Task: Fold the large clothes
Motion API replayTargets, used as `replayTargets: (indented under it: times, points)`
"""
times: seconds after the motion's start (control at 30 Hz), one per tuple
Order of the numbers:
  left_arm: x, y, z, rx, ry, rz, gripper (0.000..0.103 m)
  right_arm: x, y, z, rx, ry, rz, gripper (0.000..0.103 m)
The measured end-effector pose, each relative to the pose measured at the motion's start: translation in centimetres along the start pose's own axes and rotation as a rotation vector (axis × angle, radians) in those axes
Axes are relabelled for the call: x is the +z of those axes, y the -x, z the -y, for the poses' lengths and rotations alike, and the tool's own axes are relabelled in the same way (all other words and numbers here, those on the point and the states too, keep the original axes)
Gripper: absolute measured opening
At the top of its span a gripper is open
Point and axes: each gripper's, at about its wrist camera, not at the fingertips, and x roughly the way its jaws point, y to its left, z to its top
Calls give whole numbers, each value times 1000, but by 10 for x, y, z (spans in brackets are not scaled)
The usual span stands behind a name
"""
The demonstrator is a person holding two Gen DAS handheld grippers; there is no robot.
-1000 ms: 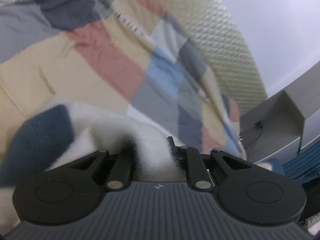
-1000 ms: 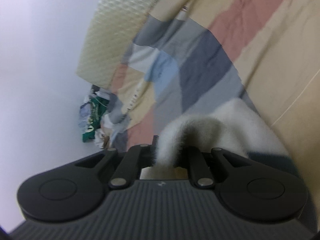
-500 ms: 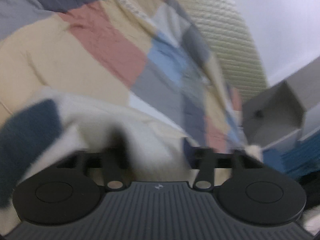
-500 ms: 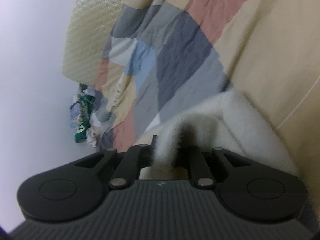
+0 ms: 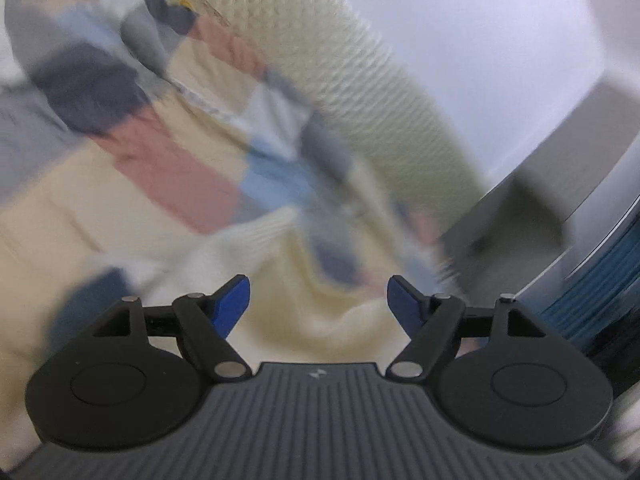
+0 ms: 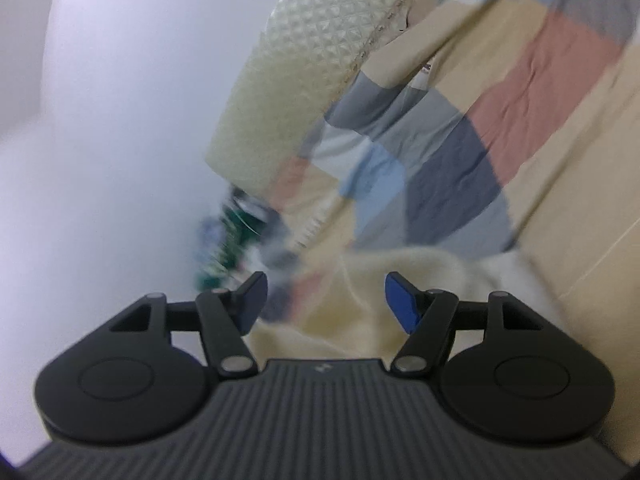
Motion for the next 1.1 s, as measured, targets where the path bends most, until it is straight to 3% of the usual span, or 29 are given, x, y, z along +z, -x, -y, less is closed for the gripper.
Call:
replayTargets:
  times: [0.1,0.2,0.37,0.47,0.57,0.67,0.8,0.83,0.87,0.93,0.97,1.1]
  points:
    - [-11,-15,8,151,-115,-94,79,-12,-10,-20,-140,205,-73,68]
    - [-25,-37,11,304,-229,-129,79,-25,-24,-24,-241,326,-116,68]
    - [-33,-72,19,391,-402,-142,78,-38,-57,-15,-342,471,-164,67]
    - [-38,-89,18,431,-464,-151,77,-44,-71,-20,-362,592,-141,66]
    - [-43,-104,9,478,-474,-188,68,-52,-86,-22,-384,673,-169,63]
    - [-44,-116,2,501,-477,-203,61,-59,-103,-14,-488,727,-220,63]
    - [-46,-120,-1,536,-483,-189,33,-71,-117,-2,-524,751,-281,64]
    - [-45,-119,-2,540,-481,-183,25,-74,-119,-3,-530,769,-288,62]
    - [-44,-117,-2,544,-479,-173,22,-74,-119,-4,-528,775,-297,54]
    - [-44,-110,1,544,-473,-148,9,-75,-119,-5,-525,775,-302,34]
    - [-42,-105,2,554,-467,-128,8,-75,-117,-5,-532,781,-297,19]
    - [-23,-74,-1,517,-358,-36,6,-65,-101,-16,-508,757,-214,13]
